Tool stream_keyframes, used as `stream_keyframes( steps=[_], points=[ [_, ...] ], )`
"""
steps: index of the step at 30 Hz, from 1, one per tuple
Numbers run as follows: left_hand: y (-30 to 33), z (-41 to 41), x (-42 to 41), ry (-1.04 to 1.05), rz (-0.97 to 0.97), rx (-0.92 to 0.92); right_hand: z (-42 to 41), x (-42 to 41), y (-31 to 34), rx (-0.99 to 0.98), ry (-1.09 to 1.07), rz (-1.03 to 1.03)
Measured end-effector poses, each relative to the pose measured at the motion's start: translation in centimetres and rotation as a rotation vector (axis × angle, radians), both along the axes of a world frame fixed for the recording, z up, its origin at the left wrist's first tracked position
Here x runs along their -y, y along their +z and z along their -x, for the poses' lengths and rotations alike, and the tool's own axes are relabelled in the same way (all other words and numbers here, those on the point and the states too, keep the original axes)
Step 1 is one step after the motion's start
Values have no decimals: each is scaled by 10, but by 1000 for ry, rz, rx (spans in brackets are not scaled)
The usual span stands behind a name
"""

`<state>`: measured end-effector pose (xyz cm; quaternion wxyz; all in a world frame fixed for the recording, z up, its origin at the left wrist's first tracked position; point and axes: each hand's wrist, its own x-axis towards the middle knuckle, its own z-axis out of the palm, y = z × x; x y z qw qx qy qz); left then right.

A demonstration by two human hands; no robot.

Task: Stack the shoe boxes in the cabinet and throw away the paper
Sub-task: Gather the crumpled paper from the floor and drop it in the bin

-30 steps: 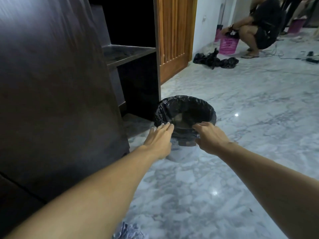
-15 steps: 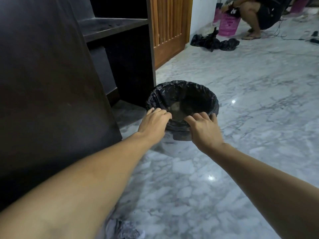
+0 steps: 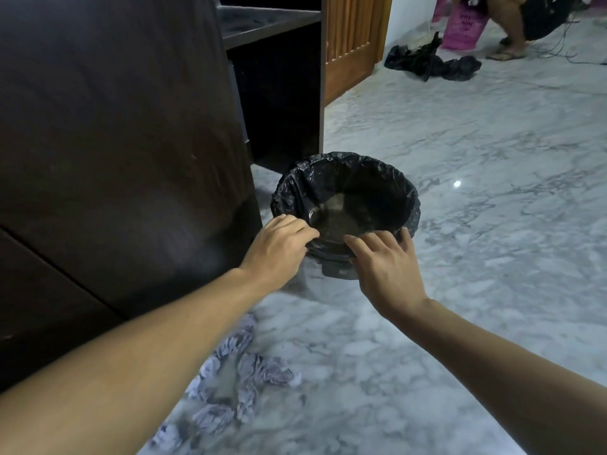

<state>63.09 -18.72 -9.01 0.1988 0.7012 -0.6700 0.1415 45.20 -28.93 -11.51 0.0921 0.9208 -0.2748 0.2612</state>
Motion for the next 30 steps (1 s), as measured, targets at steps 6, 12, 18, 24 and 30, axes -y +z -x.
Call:
stream_keyframes(
  steps=[6, 12, 18, 24, 30],
  points=[
    [-6, 6, -44, 58, -36, -47, 0, -41, -4, 46, 41, 7],
    [-1, 5, -84, 128, -170, -57, -4, -72, -4, 84, 101, -23],
    [-15, -13, -135, 211, -185, -100, -15, -113, -24, 159, 387, -60],
    [-45, -31, -199, 332, -235, -213, -21, -142, -73, -86, 420, -372],
    [-96, -16, -282, 600, -294, -458, -20, -154, -98, -498, 270, -697]
  ],
)
